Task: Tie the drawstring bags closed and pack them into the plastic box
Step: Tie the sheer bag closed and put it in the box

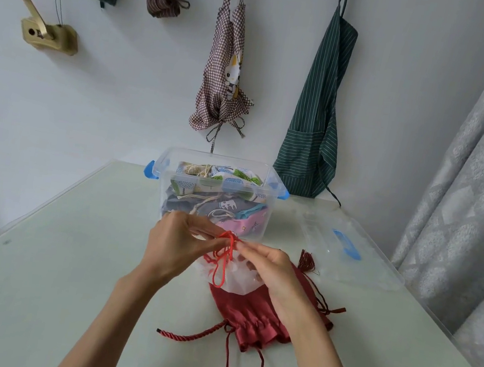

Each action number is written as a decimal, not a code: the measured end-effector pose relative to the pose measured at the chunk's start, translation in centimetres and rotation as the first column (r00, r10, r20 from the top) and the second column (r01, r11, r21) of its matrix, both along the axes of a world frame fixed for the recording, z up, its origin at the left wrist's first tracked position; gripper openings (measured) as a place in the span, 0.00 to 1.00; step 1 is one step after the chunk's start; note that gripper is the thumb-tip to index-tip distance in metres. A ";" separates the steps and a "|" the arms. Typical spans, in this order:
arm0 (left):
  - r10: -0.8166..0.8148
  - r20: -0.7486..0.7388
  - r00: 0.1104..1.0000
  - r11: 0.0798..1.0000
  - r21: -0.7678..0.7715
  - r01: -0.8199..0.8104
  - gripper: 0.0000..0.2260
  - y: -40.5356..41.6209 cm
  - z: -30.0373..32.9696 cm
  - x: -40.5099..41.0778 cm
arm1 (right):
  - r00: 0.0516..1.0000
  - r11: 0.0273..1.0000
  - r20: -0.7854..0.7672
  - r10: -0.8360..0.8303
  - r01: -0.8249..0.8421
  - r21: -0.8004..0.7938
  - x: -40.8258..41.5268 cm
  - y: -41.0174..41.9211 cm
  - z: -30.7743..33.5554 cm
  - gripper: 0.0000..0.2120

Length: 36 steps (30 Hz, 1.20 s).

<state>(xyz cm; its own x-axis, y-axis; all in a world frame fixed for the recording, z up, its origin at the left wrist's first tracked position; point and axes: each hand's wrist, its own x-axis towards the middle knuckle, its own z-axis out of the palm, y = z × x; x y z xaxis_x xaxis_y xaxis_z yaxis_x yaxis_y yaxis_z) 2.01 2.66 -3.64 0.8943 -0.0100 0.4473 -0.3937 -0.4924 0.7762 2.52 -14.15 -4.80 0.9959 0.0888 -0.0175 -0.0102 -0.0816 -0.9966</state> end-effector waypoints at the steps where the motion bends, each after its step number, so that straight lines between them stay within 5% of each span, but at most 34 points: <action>1: -0.029 -0.022 0.999 0.999 -0.028 0.029 0.05 0.0 -0.1 0.1 | 0.999 0.999 -0.034 -0.016 0.017 0.047 0.1 -0.1 0.1 0.05; 6: -0.198 -0.080 0.977 0.969 -0.163 0.184 0.08 -0.4 -0.4 0.5 | 0.984 0.960 -0.099 0.151 -0.122 0.252 0.4 -0.3 0.1 0.15; 11: -0.228 -0.103 0.968 0.950 -0.240 0.199 0.05 -0.4 -0.4 0.7 | 0.986 0.976 0.155 -0.060 0.090 -0.199 0.2 -1.4 0.1 0.17; 13: -0.193 -0.131 0.972 0.941 -0.304 0.146 0.05 -0.3 -0.3 0.8 | 0.969 0.965 0.242 -0.052 0.111 -0.236 0.1 -2.2 0.3 0.20; 17: -0.109 -0.184 0.977 0.906 -0.422 0.021 0.03 -0.1 -0.2 1.0 | 0.981 0.987 0.184 -0.055 0.025 0.160 0.2 -2.9 1.1 0.19; 21: -0.048 -0.212 0.976 0.878 -0.475 -0.060 0.03 -0.6 -0.1 1.0 | 0.987 0.857 0.159 0.027 -0.105 0.504 0.2 -2.3 1.4 0.16; 26: 0.064 -0.188 0.980 0.844 -0.513 -0.154 0.03 -1.5 0.3 1.1 | 0.970 0.683 0.195 0.143 -0.239 0.690 -0.5 -0.8 2.0 0.14; 29: 0.181 -0.155 0.971 0.844 -0.483 -0.235 0.02 -1.6 0.0 1.3 | 0.980 0.806 0.191 0.064 -0.163 0.568 -0.6 -0.1 1.8 0.16; 32: 0.269 -0.137 0.953 0.859 -0.414 -0.302 0.03 -0.9 -0.2 1.2 | 0.969 0.959 0.238 -0.065 -0.005 0.283 -0.2 -0.3 1.3 0.22; 36: 0.289 -0.166 0.943 0.871 -0.363 -0.331 0.05 -0.3 -0.3 1.1 | 0.952 0.991 0.279 -0.129 0.112 0.077 0.3 -1.4 0.6 0.21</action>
